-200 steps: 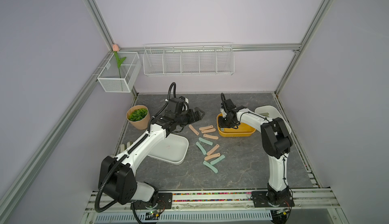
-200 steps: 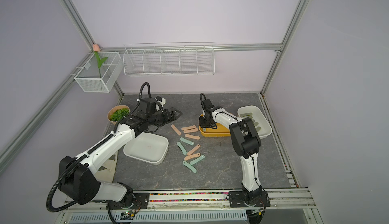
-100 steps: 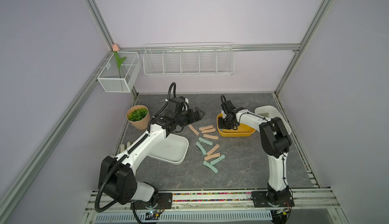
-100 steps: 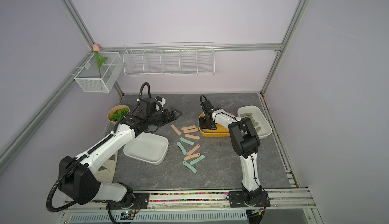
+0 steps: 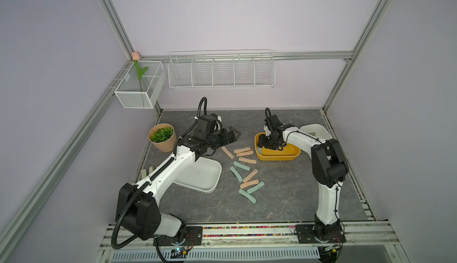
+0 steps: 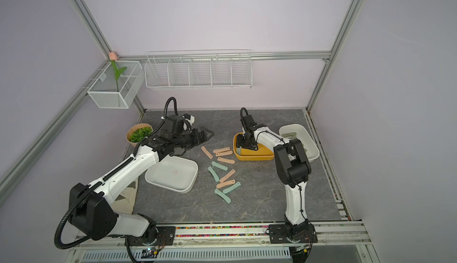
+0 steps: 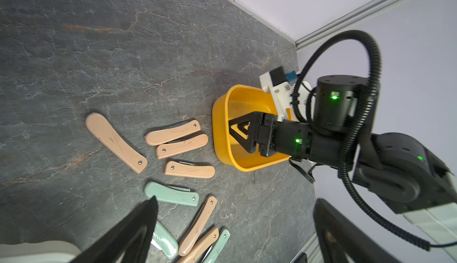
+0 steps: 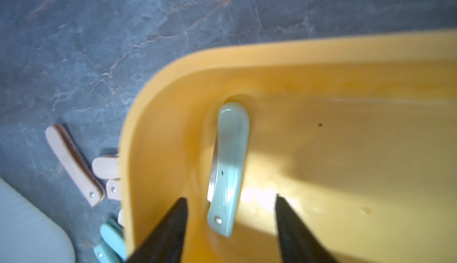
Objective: Place the fruit knives into the storage box by color
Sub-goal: Place the fruit knife in the storage box, then pick up the fruit knife from the center of the board.
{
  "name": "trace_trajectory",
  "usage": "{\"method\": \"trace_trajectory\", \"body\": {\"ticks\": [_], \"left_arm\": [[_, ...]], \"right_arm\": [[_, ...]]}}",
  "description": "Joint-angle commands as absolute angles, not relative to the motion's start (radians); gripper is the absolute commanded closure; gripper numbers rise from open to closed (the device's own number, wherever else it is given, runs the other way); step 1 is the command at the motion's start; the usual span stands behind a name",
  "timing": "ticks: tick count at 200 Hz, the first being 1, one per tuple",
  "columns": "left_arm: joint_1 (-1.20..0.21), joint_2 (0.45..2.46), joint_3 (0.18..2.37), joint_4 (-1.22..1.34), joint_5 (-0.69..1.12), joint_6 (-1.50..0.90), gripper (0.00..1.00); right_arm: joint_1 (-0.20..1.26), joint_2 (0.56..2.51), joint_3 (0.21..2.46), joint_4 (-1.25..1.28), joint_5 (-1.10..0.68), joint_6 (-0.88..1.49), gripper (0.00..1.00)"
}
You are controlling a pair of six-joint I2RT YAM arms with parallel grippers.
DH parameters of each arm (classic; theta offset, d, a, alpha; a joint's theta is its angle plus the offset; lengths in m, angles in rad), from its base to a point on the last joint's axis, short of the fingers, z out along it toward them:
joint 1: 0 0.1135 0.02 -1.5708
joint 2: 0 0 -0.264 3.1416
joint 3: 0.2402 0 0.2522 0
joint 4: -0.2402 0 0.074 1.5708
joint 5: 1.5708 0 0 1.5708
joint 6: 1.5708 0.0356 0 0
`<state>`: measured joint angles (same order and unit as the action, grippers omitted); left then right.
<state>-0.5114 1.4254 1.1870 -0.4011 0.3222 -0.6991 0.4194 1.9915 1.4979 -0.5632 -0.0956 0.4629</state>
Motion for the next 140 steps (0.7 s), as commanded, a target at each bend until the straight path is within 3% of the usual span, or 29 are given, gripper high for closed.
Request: {"method": "trace_trajectory", "body": {"ticks": [1, 26, 34, 97, 140], "left_arm": [[-0.515, 1.403, 1.204, -0.424, 0.305, -0.692, 0.01], [-0.515, 1.363, 1.169, -0.429, 0.295, -0.692, 0.01], [-0.515, 1.347, 1.155, -0.43, 0.291, -0.692, 0.01], [-0.515, 1.195, 1.032, -0.453, 0.267, -0.703, 0.01], [-0.515, 1.07, 0.964, -0.481, 0.252, -0.722, 0.01]], "right_arm": [[0.414, 1.886, 1.485, -0.613, -0.071, 0.422, 0.17], [0.415, 1.818, 1.472, -0.648, -0.032, 0.388, 0.0], [0.413, 1.791, 1.46, -0.65, -0.022, 0.38, 0.11], [0.416, 1.526, 1.281, -0.506, 0.001, 0.36, 0.11], [0.416, 1.431, 1.23, -0.536, -0.058, 0.363, 0.11]]}}
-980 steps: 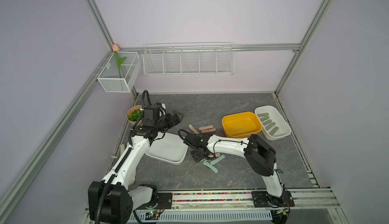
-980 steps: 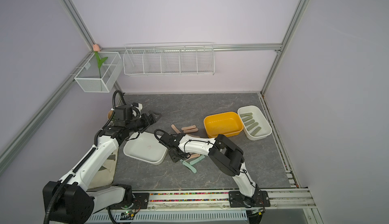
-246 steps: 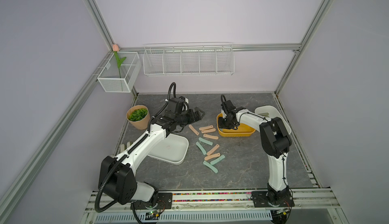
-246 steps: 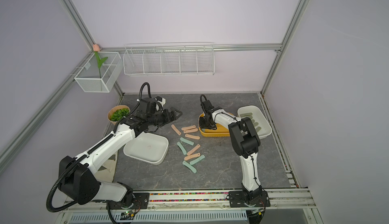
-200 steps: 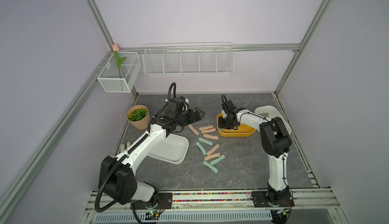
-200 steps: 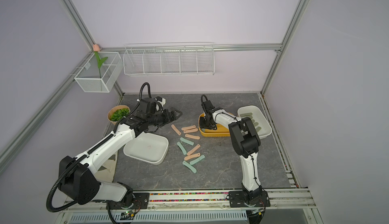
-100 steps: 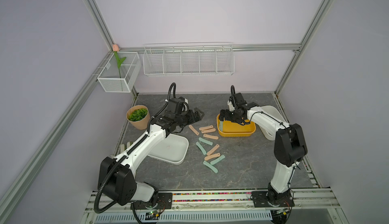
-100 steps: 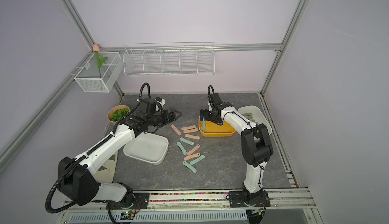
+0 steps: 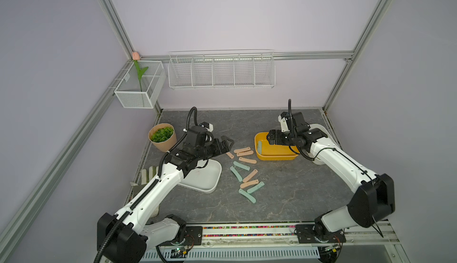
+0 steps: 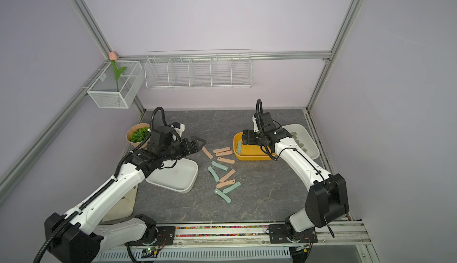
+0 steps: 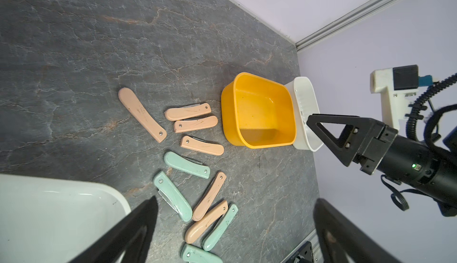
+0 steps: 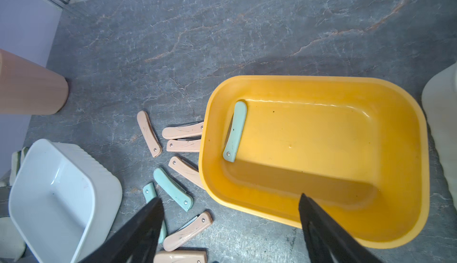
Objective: Place the fruit knives into the storage box by color
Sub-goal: Pick up the fruit knife from the center of the board.
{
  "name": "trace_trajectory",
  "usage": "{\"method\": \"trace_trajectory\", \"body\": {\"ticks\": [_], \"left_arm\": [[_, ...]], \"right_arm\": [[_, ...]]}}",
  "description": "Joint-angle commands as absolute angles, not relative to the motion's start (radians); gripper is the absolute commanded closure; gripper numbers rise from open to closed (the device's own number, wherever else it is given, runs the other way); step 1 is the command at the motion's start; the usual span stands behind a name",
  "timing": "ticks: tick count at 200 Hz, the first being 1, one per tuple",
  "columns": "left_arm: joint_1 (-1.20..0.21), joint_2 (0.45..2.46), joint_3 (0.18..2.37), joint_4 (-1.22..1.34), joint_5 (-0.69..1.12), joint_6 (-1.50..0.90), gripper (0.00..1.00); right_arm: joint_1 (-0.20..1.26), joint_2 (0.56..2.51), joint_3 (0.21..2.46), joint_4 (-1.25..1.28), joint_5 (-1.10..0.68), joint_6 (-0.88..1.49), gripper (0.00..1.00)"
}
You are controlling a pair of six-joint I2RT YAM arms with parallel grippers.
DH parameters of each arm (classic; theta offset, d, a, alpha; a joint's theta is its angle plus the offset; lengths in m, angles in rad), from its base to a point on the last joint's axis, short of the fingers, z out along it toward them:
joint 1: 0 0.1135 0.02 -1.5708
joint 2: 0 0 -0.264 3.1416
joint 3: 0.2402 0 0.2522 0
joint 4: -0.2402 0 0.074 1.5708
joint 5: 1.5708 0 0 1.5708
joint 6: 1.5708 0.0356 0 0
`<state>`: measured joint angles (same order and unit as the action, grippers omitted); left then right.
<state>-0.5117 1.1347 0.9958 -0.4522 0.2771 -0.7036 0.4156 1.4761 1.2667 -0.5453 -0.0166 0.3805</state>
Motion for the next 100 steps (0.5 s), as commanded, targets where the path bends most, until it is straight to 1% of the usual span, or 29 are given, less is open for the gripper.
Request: {"method": "trace_trajectory", "body": {"ticks": [1, 23, 64, 89, 100], "left_arm": [[-0.515, 1.067, 0.963, -0.482, 0.252, -0.722, 0.01], [-0.516, 1.015, 0.92, -0.488, 0.252, -0.739, 0.01], [-0.515, 0.935, 0.834, -0.501, 0.241, -0.753, 0.01], [-0.515, 0.906, 0.793, -0.5, 0.239, -0.764, 0.01], [-0.515, 0.897, 0.778, -0.496, 0.239, -0.768, 0.01]], "right_arm": [[0.416, 1.429, 1.229, -0.538, -0.059, 0.363, 0.11], [0.42, 1.394, 1.195, -0.563, -0.097, 0.376, 0.11], [0.465, 1.286, 1.063, -0.566, -0.059, 0.389, 0.11], [0.487, 1.263, 0.988, -0.58, -0.191, 0.359, 0.11], [0.535, 1.246, 0.944, -0.554, -0.192, 0.364, 0.11]]}}
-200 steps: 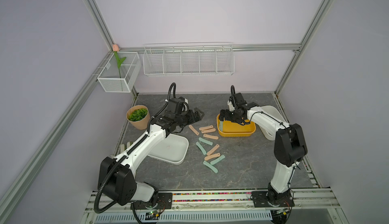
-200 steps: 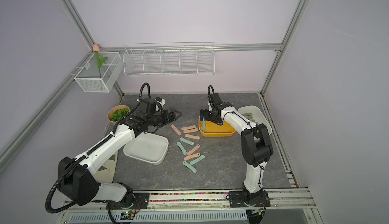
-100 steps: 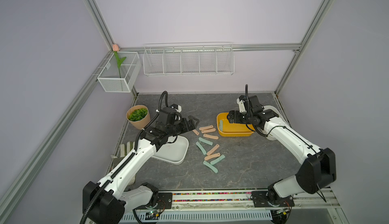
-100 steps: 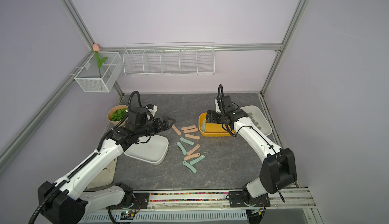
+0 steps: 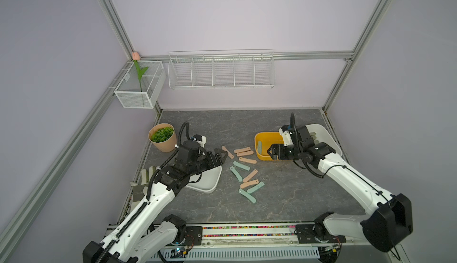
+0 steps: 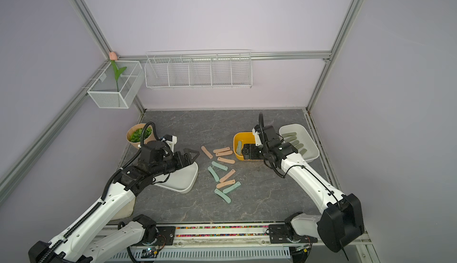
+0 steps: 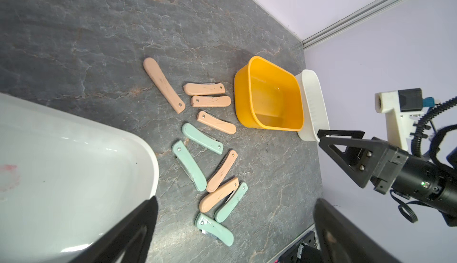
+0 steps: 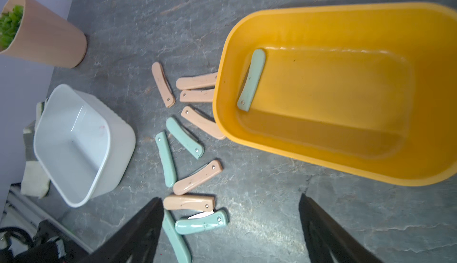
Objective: Place the fruit knives into the storage box by color
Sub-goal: Pick up the fruit knife from the center of the board.
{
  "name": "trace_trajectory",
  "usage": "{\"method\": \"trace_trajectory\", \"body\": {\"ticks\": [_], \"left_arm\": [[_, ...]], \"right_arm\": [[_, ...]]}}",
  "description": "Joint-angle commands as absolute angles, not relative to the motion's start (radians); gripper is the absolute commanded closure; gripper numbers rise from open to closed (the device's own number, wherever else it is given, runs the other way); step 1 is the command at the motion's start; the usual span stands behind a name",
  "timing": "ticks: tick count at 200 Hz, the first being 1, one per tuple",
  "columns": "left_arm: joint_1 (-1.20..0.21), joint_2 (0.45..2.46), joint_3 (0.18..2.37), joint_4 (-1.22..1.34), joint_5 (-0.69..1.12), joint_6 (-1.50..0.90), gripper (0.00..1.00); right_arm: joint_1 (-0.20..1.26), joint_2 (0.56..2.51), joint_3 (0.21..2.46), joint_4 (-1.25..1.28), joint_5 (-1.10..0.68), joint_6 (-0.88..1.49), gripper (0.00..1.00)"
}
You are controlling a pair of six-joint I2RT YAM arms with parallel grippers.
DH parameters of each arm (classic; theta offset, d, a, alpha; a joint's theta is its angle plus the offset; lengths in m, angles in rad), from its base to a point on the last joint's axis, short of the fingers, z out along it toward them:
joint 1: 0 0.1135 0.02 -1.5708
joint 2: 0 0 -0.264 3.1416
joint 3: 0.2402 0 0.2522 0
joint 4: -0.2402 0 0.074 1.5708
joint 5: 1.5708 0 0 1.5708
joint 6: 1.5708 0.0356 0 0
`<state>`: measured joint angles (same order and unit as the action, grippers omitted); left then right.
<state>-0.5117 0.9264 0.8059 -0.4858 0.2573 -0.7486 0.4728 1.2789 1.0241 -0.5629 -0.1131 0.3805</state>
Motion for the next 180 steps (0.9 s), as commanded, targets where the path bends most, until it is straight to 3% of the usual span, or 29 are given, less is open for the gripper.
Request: {"method": "trace_trajectory", "body": {"ticks": [1, 74, 116, 180], "left_arm": [[-0.515, 0.896, 0.777, -0.497, 0.238, -0.768, 0.01], [-0.515, 0.881, 0.763, -0.48, 0.234, -0.782, 0.01], [-0.515, 0.907, 0.755, -0.444, 0.243, -0.796, 0.01], [-0.516, 0.921, 0.766, -0.443, 0.241, -0.785, 0.01]], "right_arm": [[0.54, 1.244, 0.939, -0.552, -0.189, 0.365, 0.11], [0.96, 1.299, 0.821, -0.572, 0.106, 0.395, 0.11], [1.118, 1.459, 0.872, -0.585, 0.217, 0.406, 0.0], [1.21, 1.662, 0.974, -0.583, 0.269, 0.401, 0.14]]}}
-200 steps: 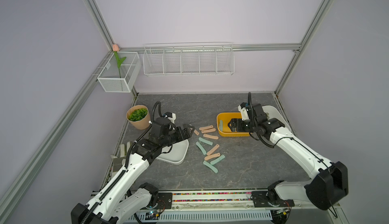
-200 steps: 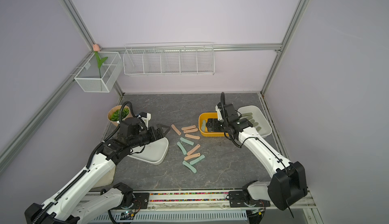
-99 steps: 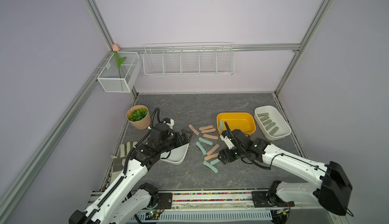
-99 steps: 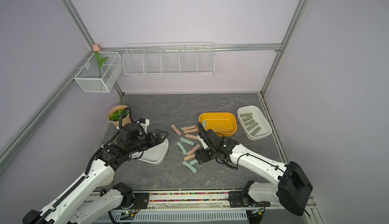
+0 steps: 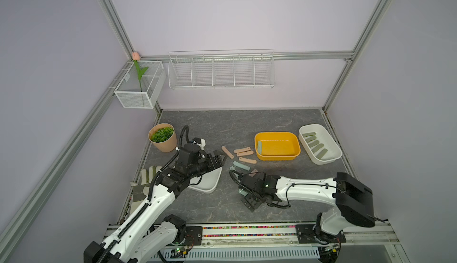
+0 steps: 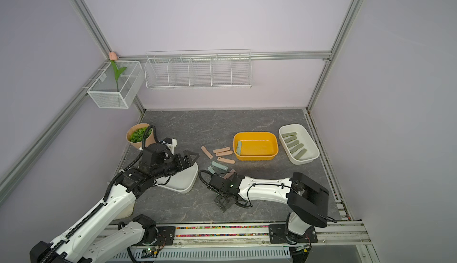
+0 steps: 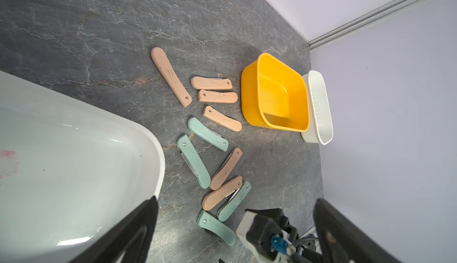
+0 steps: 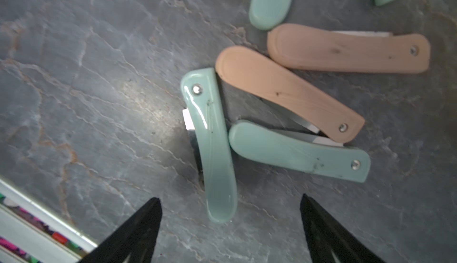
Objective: Place the fruit knives into the storage box by color
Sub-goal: Pick up the fruit knife from the center of the board.
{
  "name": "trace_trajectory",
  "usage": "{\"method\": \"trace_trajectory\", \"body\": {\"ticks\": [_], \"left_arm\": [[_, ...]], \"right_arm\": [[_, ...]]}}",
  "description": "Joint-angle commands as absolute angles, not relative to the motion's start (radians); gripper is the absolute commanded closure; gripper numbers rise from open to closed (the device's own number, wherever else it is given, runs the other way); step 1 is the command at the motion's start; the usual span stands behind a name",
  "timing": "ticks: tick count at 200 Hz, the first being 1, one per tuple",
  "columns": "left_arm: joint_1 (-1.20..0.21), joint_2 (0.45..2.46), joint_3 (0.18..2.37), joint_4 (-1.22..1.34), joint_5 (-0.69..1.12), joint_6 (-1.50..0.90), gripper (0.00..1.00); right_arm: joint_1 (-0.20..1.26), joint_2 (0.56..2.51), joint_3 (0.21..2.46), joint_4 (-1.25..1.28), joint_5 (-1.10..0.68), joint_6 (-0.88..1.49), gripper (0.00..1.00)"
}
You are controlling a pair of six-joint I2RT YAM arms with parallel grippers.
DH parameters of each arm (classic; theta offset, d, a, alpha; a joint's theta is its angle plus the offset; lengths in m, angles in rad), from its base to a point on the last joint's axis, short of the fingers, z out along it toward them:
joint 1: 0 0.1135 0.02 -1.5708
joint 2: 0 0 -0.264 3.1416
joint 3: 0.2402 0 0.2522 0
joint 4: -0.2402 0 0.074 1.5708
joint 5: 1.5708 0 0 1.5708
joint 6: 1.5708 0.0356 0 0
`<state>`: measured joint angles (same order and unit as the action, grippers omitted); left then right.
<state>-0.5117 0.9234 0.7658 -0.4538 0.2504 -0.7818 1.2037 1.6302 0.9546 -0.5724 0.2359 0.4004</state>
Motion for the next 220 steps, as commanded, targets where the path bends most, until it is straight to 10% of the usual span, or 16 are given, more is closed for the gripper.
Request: {"method": "trace_trajectory", "body": {"ticks": [1, 220], "left_arm": [[-0.516, 0.922, 0.766, -0.442, 0.241, -0.785, 0.01], [-0.515, 0.978, 0.804, -0.439, 0.234, -0.773, 0.01]], "right_arm": [[1.21, 1.663, 0.974, -0.582, 0.268, 0.401, 0.14], [1.171, 1.698, 0.894, -0.495, 0.132, 0.388, 0.64]]}}
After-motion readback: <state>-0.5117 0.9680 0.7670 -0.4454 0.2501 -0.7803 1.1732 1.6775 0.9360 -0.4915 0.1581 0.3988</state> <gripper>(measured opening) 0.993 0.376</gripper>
